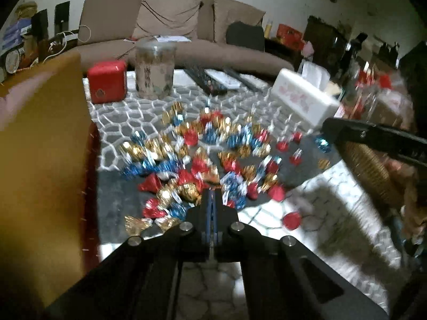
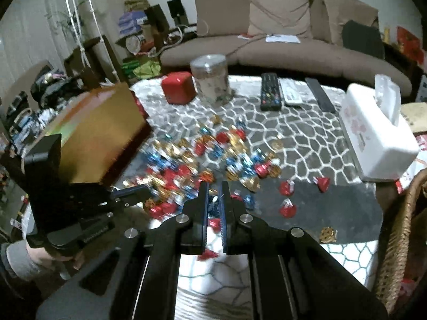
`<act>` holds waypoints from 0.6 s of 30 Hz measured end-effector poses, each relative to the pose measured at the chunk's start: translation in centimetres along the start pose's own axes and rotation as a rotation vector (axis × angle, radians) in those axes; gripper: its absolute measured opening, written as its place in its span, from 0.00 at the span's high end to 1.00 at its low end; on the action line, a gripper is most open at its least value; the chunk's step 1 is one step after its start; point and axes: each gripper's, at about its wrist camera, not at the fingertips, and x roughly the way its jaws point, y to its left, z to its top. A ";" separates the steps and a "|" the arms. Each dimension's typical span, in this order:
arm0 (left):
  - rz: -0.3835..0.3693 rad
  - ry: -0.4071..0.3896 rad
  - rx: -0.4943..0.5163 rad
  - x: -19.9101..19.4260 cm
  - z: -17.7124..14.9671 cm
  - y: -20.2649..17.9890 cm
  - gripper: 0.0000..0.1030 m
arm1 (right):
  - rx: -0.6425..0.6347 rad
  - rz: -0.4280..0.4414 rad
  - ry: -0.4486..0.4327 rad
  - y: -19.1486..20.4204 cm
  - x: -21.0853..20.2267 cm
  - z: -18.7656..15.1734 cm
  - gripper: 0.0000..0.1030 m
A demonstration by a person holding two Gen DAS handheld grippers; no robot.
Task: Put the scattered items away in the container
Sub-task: 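Carry both kisses over the red-shred gift box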
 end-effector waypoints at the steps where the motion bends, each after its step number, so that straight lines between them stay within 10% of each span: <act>1: -0.023 -0.009 -0.001 -1.3 0.7 -0.1 1.00 | -0.001 0.014 -0.009 0.5 -0.5 0.6 0.92; 18: 0.035 -0.168 -0.062 -18.3 7.9 9.5 1.00 | -0.075 0.309 -0.034 16.0 -2.1 11.9 0.92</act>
